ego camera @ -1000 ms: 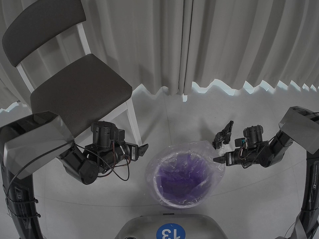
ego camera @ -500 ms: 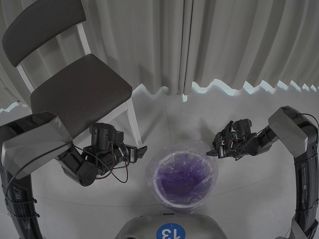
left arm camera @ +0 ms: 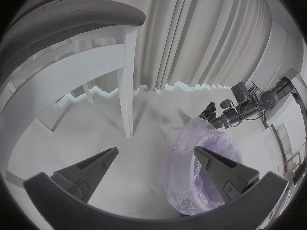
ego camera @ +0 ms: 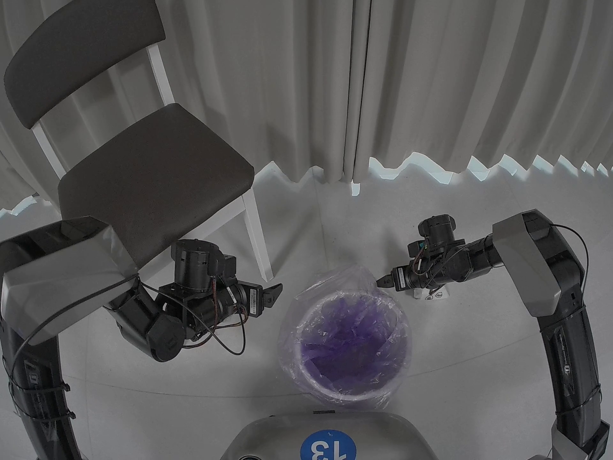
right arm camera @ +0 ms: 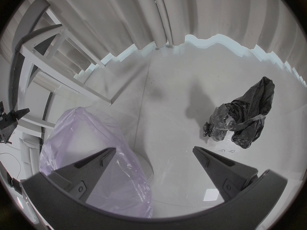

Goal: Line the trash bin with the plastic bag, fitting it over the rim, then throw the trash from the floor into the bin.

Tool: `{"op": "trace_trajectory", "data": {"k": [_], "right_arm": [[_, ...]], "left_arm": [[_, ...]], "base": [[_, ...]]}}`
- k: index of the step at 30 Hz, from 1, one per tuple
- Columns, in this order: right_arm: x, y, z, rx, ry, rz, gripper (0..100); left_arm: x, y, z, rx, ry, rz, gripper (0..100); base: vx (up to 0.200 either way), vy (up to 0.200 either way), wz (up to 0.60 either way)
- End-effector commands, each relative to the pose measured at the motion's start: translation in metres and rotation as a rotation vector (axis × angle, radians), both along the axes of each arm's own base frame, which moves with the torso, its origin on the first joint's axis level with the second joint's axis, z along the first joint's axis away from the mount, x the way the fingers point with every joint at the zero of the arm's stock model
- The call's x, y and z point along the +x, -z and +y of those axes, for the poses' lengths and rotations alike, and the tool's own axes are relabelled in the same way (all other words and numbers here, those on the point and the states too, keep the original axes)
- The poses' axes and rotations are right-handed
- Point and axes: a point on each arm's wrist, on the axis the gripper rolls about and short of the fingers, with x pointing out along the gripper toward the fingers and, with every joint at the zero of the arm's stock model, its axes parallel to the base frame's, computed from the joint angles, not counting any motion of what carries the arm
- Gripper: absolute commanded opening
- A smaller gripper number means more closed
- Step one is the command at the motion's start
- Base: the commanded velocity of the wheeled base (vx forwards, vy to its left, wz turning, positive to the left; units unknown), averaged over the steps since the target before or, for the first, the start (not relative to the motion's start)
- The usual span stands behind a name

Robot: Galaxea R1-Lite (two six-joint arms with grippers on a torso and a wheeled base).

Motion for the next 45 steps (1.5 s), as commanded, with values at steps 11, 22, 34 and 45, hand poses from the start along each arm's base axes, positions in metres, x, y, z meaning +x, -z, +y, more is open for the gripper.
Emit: {"op": "trace_trajectory", "data": {"k": [11, 22, 34, 45], "right_arm": [[-0.043, -0.087, -0.048, 0.026, 0.085, -0.113, 100], [-0.077, -0.086, -0.048, 0.027, 0.074, -0.140, 100], [-0.089, -0.084, -0.058, 0.029, 0.091, -0.152, 100], [-0.096, -0.073, -0.062, 0.026, 0.091, -0.158, 100]], "left_arm": [[0.008, 0.027, -0.016, 0.018, 0.035, 0.011, 100], [0.038, 0.076, -0.032, 0.057, 0.038, 0.094, 100], [0.065, 0.105, -0.041, 0.099, 0.035, 0.164, 100], [0.099, 0.110, -0.034, 0.161, 0.005, 0.197, 100]], "base": [[0.000, 0.000, 0.00], [0.000, 0.000, 0.00], [0.000, 0.000, 0.00], [0.000, 0.000, 0.00]]}}
